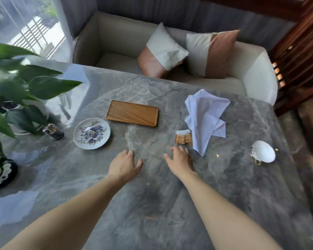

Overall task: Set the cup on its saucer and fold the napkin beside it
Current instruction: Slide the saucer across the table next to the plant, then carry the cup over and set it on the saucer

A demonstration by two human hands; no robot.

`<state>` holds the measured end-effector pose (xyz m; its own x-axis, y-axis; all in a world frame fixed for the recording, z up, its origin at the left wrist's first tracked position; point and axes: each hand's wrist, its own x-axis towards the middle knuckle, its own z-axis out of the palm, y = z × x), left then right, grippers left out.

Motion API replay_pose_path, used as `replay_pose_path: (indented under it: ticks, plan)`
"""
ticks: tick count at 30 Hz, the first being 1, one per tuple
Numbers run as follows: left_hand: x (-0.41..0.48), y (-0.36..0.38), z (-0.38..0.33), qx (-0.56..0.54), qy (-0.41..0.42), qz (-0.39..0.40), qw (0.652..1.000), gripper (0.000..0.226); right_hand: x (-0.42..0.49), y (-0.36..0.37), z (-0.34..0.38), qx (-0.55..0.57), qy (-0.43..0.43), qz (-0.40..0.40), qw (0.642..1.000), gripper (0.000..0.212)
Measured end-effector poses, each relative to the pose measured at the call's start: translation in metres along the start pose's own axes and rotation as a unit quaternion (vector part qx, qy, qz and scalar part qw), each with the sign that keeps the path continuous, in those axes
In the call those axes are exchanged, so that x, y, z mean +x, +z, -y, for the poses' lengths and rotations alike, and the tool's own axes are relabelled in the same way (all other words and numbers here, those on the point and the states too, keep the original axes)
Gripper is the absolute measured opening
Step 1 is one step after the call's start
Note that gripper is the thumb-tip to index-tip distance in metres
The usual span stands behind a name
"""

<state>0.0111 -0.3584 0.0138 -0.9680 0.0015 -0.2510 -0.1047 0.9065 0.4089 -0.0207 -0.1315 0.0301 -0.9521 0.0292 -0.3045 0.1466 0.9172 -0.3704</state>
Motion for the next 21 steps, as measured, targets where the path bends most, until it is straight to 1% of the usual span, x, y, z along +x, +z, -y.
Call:
replay_pose_path:
  ticks: [4, 8, 11, 14, 17, 19, 21]
  plan:
    - [-0.001, 0.029, -0.068, 0.008, 0.032, 0.026, 0.999, 0.045, -0.016, -0.032, -0.071, 0.007, 0.050, -0.020, 0.999, 0.044]
    - [0.000, 0.058, -0.134, 0.015, 0.068, 0.042, 0.997, 0.043, -0.031, -0.059, -0.138, 0.004, 0.096, -0.050, 0.994, 0.041]
    - [0.002, 0.079, -0.177, 0.018, 0.082, 0.053, 0.995, 0.043, -0.039, -0.076, -0.184, 0.010, 0.126, -0.062, 0.990, 0.043]
    - [0.006, 0.098, -0.213, 0.024, 0.097, 0.061, 0.993, 0.043, -0.042, -0.091, -0.226, 0.022, 0.158, -0.093, 0.983, 0.039]
    - [0.010, 0.116, -0.243, 0.042, 0.109, 0.062, 0.991, 0.043, -0.040, -0.105, -0.264, 0.063, 0.204, -0.117, 0.970, 0.042]
    - [0.012, 0.128, -0.257, 0.053, 0.108, 0.058, 0.991, 0.043, -0.035, -0.113, -0.286, 0.114, 0.245, -0.125, 0.955, 0.042]
    - [0.015, 0.140, -0.265, 0.049, 0.102, 0.057, 0.992, 0.041, -0.027, -0.120, -0.304, 0.182, 0.279, -0.125, 0.935, 0.035]
